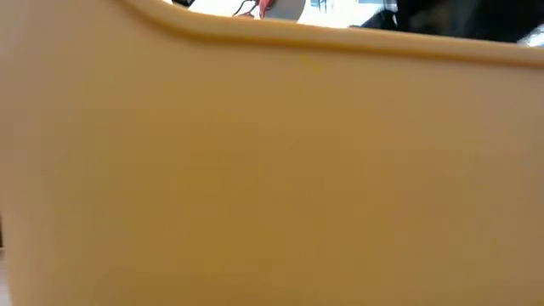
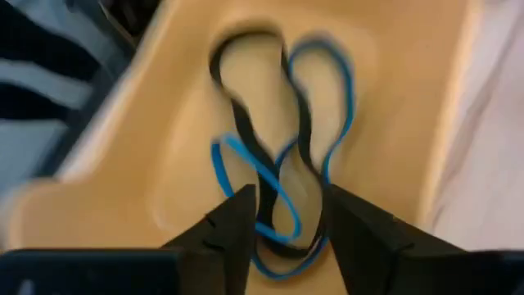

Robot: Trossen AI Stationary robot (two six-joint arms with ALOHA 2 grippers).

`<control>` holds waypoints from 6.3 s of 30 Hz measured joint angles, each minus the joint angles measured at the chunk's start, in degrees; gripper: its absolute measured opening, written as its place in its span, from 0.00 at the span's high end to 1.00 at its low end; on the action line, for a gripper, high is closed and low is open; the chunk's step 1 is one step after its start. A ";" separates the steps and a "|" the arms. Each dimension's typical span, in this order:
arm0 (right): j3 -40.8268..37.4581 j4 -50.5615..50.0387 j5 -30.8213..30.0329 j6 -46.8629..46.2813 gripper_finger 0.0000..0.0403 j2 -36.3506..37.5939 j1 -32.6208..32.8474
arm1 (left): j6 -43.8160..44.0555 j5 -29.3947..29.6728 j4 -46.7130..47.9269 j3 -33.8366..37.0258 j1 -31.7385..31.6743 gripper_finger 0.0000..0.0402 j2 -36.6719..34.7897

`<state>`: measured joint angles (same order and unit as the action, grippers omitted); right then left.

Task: Pick and place rubber bands into bin
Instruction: Put the light blue rubber band into the yellow bin, then put the bottom left black rubber band into the yellow bin

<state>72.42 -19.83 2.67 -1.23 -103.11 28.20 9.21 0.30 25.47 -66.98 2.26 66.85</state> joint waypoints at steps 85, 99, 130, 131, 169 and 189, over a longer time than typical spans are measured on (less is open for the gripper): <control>-27.28 15.55 -23.53 -5.46 0.57 46.34 -16.23 | 20.19 -1.33 21.16 0.02 31.46 0.54 36.13; -32.76 16.62 -23.39 -11.60 0.58 46.30 -16.13 | 19.76 -1.36 20.85 0.02 28.46 0.54 37.77; -32.79 23.09 -23.36 -6.84 0.57 46.32 -16.10 | 19.74 -4.56 21.15 -0.02 27.67 0.97 40.89; -32.79 23.08 -23.37 -6.84 0.57 46.32 -16.10 | 19.33 -4.85 21.20 -0.02 27.67 0.97 40.88; -32.81 23.03 -23.36 -6.60 0.57 46.30 -16.10 | 18.66 20.30 -6.34 0.02 26.49 0.99 -2.43; -32.81 23.05 -23.32 -6.62 0.58 46.31 -16.10 | 9.55 3.82 -36.92 0.00 22.56 0.98 20.87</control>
<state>39.62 3.22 -20.65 -7.86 -56.80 12.10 18.76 4.12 -11.45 -66.98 24.82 87.73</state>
